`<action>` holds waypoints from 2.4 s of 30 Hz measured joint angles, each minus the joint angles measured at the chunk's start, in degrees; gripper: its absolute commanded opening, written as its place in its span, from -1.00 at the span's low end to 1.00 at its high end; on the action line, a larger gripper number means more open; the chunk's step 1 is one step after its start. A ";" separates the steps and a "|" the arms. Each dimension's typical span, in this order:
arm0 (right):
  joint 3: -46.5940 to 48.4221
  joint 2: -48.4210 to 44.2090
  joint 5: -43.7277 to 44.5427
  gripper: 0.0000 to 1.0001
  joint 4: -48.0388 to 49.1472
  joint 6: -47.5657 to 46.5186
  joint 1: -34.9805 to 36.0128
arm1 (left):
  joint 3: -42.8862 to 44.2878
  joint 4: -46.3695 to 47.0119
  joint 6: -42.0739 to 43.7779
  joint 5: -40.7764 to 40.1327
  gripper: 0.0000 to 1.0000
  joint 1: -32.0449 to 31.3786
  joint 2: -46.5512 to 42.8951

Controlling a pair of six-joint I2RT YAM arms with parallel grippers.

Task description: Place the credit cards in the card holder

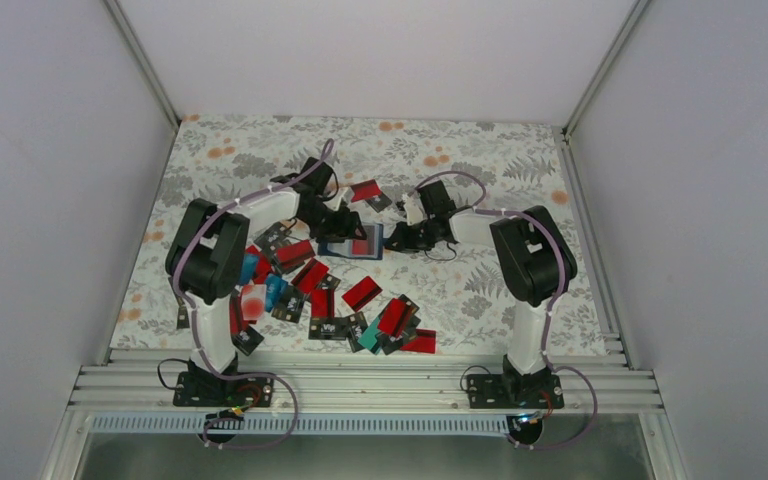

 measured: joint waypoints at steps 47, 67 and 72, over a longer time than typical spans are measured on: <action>7.41 0.66 -5.09 -0.55 -5.57 3.26 0.22 | 2.12 1.86 4.22 -5.07 -0.95 -0.48 4.98; 7.85 3.48 -6.64 -0.52 -4.72 4.33 0.24 | 2.12 2.49 4.20 -4.63 -0.95 -0.55 5.18; 7.85 3.48 -6.64 -0.55 -4.72 4.46 0.35 | 2.12 2.73 4.15 -4.66 -0.95 -0.79 5.20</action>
